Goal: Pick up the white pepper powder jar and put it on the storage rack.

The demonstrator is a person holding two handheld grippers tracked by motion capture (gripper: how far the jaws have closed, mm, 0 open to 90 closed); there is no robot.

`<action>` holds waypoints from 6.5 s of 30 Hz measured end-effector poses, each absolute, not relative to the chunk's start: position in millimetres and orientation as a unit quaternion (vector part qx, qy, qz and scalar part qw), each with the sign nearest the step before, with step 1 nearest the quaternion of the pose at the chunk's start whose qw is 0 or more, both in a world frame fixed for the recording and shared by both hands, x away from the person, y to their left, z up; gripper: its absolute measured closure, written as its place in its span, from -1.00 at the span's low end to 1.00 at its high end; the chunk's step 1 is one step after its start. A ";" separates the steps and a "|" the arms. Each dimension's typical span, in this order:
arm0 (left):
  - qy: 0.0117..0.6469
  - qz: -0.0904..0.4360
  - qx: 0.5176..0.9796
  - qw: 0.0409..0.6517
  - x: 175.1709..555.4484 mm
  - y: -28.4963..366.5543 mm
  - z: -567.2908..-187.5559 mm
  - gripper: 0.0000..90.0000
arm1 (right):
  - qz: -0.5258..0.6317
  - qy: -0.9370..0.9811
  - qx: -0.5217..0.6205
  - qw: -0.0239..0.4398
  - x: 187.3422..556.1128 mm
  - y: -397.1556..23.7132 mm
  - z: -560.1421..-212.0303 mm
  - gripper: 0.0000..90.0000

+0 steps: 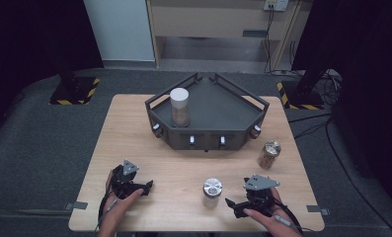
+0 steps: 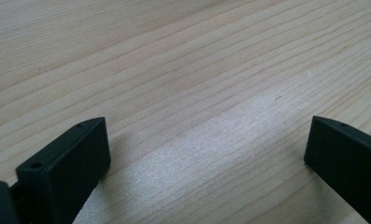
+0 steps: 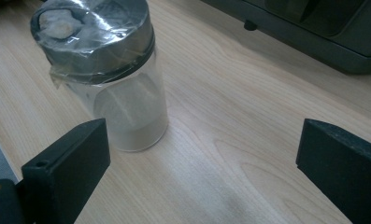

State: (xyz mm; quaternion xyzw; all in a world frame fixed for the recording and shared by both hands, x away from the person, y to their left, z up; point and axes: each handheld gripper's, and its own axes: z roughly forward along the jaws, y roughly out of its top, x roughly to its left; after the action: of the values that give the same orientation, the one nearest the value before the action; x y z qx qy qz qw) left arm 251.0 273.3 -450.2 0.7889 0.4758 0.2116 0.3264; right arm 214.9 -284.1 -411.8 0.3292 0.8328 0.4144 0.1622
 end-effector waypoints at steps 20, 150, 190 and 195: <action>0.475 0.211 0.789 0.326 251.2 273.5 -450.1 -1.00 | 0.413 0.849 0.302 0.131 215.7 -258.1 -421.0 -0.91; 0.475 0.212 0.789 0.326 251.0 273.3 -450.2 -1.00 | 0.446 0.816 0.318 0.185 266.2 -256.9 -365.6 -0.32; 0.475 0.212 0.789 0.326 251.0 273.3 -450.1 -1.00 | 0.445 0.810 0.321 0.206 317.8 -252.2 -318.3 -0.32; 0.475 0.212 0.789 0.326 251.0 273.3 -450.1 -1.00 | 0.442 0.810 0.323 0.207 328.6 -247.2 -310.5 -0.32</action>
State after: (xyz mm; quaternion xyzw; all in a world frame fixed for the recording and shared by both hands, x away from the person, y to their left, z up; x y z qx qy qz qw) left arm 251.0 273.3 -450.1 0.7893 0.4753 0.2118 0.3260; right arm 328.6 -247.2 -310.5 0.3234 0.8104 0.4424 0.2071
